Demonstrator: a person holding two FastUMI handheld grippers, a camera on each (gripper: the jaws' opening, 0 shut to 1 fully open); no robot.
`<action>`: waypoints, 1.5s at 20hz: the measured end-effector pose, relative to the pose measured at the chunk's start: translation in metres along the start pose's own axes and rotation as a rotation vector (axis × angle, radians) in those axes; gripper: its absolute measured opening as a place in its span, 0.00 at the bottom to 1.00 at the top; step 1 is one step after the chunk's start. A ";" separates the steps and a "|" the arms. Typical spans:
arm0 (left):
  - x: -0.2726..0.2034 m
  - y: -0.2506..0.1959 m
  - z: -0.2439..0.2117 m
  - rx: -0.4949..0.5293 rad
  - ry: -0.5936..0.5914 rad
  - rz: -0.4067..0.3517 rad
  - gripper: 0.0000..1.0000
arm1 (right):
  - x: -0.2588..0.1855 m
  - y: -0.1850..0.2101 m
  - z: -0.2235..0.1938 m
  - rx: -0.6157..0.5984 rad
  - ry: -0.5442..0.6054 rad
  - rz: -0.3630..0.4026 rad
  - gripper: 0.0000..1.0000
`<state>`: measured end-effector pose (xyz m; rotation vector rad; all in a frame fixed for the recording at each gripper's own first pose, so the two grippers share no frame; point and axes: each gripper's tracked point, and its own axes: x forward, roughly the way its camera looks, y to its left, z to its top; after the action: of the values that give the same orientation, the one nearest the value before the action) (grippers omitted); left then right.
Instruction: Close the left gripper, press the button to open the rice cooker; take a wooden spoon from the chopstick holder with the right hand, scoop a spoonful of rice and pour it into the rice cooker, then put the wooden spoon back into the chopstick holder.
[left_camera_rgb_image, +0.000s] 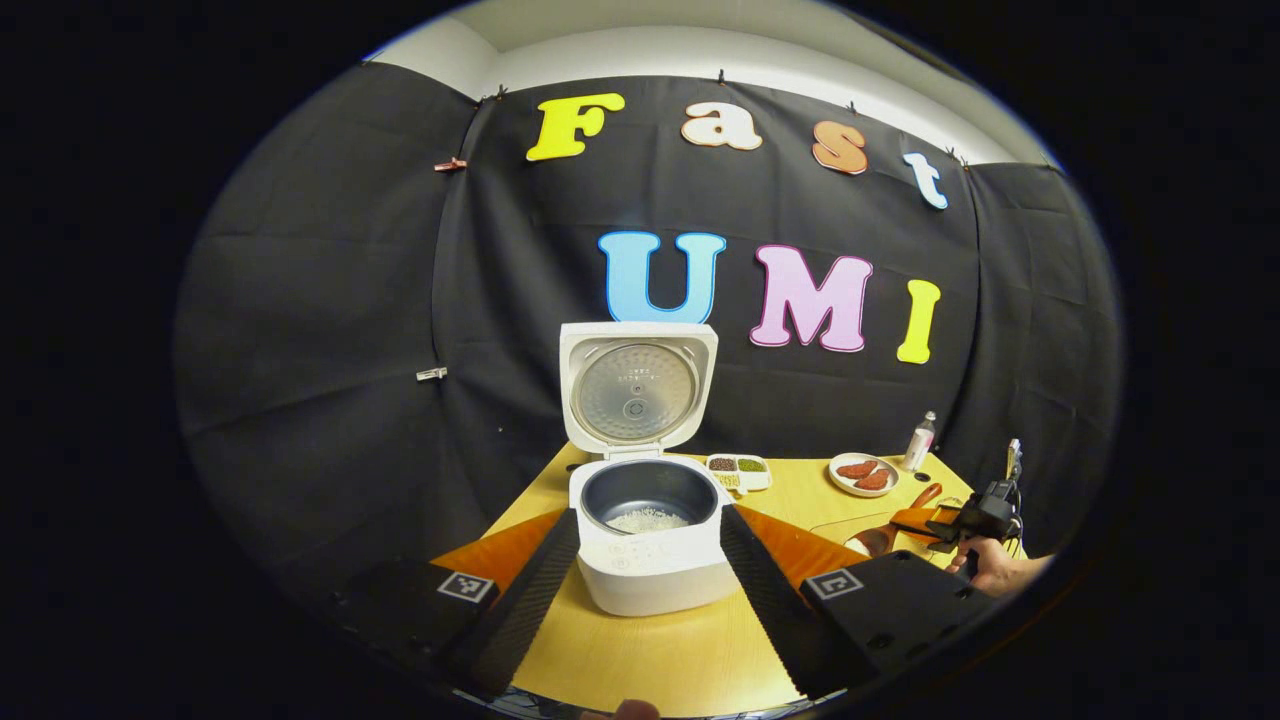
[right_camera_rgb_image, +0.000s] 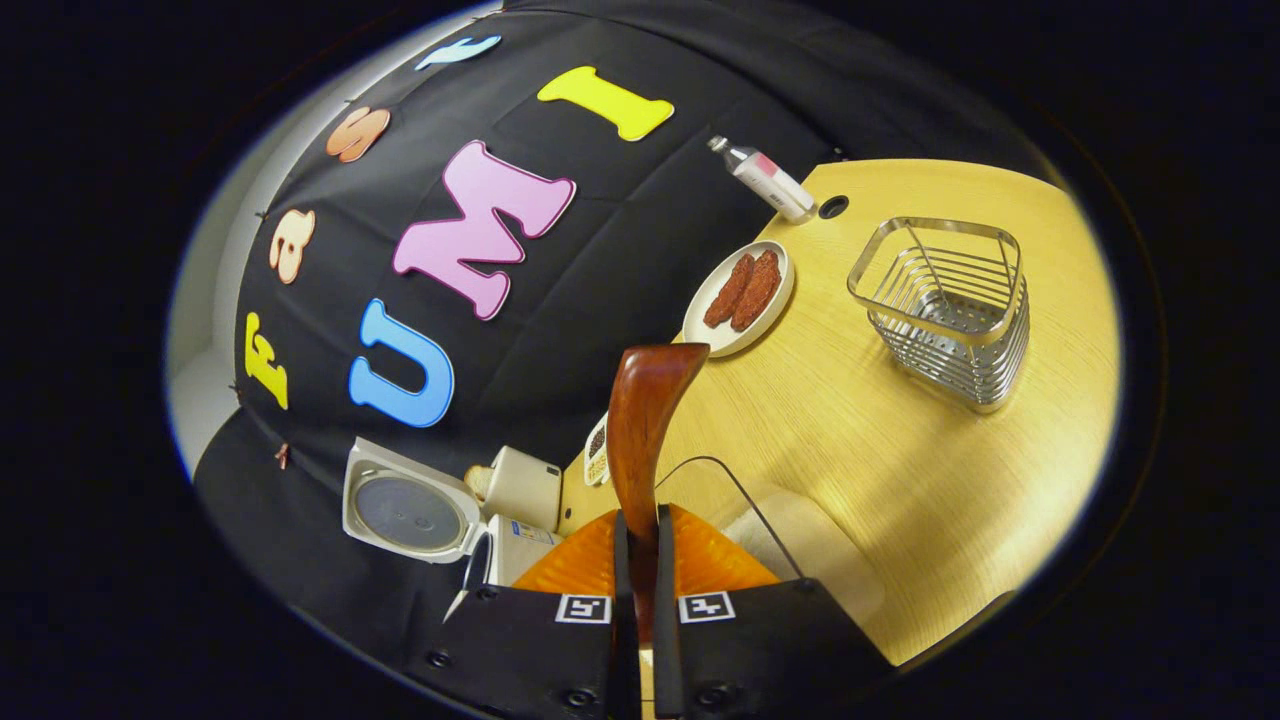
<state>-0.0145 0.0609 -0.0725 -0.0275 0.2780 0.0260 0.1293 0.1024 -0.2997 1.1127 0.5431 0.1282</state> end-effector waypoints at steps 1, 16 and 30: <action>-0.002 0.000 0.001 0.003 -0.004 -0.001 0.97 | -0.003 0.001 0.002 0.019 0.001 0.004 0.10; -0.036 -0.006 -0.007 -0.008 0.002 -0.016 0.97 | -0.060 0.131 0.032 0.220 -0.061 0.165 0.10; -0.025 0.022 -0.022 -0.076 0.016 0.032 0.96 | 0.011 0.295 -0.062 0.266 0.077 0.290 0.10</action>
<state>-0.0457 0.0820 -0.0874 -0.0983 0.2930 0.0683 0.1585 0.2900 -0.0649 1.4482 0.4731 0.3605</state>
